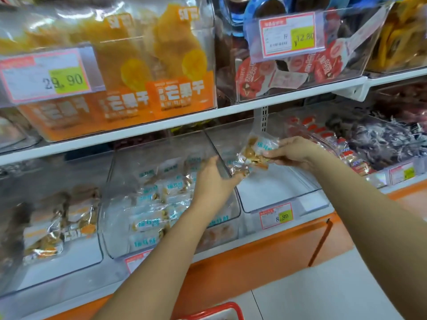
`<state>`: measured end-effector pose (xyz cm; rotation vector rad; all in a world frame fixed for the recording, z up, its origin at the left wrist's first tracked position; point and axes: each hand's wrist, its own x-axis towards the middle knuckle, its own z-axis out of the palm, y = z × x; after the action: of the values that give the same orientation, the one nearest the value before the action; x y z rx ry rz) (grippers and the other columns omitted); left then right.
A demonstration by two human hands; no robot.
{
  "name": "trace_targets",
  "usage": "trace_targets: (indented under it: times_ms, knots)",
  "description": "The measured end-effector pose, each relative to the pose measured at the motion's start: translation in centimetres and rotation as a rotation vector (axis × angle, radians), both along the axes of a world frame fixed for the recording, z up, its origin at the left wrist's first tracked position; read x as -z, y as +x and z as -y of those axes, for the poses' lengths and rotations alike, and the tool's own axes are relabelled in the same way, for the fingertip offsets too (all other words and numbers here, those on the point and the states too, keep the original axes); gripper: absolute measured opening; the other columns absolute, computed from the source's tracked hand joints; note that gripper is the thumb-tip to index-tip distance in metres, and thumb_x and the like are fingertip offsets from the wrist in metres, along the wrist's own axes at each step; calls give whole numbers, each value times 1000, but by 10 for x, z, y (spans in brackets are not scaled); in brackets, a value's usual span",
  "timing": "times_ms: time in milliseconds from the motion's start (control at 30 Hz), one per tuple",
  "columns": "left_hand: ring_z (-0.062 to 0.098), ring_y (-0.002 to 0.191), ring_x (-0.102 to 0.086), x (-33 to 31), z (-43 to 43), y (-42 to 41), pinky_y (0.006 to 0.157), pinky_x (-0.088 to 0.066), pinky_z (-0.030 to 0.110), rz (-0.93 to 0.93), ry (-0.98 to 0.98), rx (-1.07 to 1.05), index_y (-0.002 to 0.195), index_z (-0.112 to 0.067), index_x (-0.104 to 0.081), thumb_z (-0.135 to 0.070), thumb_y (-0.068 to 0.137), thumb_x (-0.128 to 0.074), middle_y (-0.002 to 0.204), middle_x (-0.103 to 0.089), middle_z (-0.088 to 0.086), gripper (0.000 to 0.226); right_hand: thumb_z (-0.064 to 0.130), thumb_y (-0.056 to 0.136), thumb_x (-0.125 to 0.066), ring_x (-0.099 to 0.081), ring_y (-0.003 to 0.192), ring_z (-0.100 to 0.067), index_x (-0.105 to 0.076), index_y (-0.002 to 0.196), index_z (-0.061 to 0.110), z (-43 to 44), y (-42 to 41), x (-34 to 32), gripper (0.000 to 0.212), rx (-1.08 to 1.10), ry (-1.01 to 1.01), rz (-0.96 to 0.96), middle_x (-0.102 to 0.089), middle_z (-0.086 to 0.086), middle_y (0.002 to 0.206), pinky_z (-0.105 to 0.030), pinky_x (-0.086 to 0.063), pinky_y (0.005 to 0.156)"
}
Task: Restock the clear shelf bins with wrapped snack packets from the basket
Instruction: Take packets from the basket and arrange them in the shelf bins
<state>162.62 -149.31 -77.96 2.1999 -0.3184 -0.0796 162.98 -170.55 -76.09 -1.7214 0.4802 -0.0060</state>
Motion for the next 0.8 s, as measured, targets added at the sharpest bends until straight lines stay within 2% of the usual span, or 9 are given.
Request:
trace_targets:
  times_ms: [167,267,333,433,533,600,667,733,800]
  knots:
    - [14,124,-50,18,-3,11,91,-37,20,-119,-64,61,145,-17,-40,-47,86,-64,145,-47,-1,70,15,74,-82,-58,72,-21,-57,64,7,-12,50,38,27,-99,-381,-285,-68,-18,87,-30,-54,85]
    - [11,126,-49,19,-3,12,92,-34,17,-124,-102,68,145,-16,-40,-45,86,-64,145,-47,-2,71,25,84,-73,-49,55,-15,-50,58,12,-30,60,52,37,-133,-466,-330,-60,-5,61,-17,-44,58]
    - [11,130,-44,17,-4,10,92,-30,15,-128,-96,69,147,-15,-35,-45,87,-64,146,-44,-3,73,14,87,-68,-50,48,-10,-47,62,14,-37,65,59,33,-107,-345,-296,-57,0,54,-14,-42,43]
    - [12,132,-43,16,-6,8,93,-29,18,-135,-74,83,148,-16,-33,-49,86,-63,147,-43,-2,76,1,80,-72,-56,71,-17,-50,72,15,-40,70,70,27,5,-230,-204,-55,-3,76,-25,-54,70]
    - [13,130,-45,13,-12,-4,93,-33,21,-148,-36,99,150,-18,-29,-48,85,-64,148,-41,-3,80,24,82,-75,-58,67,-16,-54,70,8,-49,60,62,29,-21,-339,-242,-60,-6,72,-25,-50,71]
    - [10,125,-47,12,-22,-19,95,-37,20,-100,-65,96,148,-19,-34,-39,87,-66,144,-46,-6,72,41,84,-70,-63,89,-21,-61,95,1,-51,51,54,43,6,-472,-204,-66,-10,96,-24,-46,73]
    - [2,113,-52,10,-38,-39,90,-40,12,-12,-118,85,140,-20,-45,-30,88,-66,131,-54,-12,57,35,84,-71,-59,104,-27,-56,114,-2,-56,37,43,50,50,-483,-137,-60,-14,110,-29,-45,79]
    - [-8,96,-56,11,-60,-60,78,-43,4,79,-159,56,125,-23,-58,-26,90,-64,112,-60,-18,36,28,89,-67,-58,99,-28,-58,105,-1,-69,12,28,34,68,-596,-54,-59,-17,103,-31,-43,76]
    - [-7,78,-56,16,-82,-79,66,-43,5,146,-184,16,97,-23,-65,-25,92,-61,87,-62,-15,7,25,92,-62,-58,83,-28,-57,75,3,-76,-4,16,28,45,-710,43,-56,-17,81,-31,-42,67]
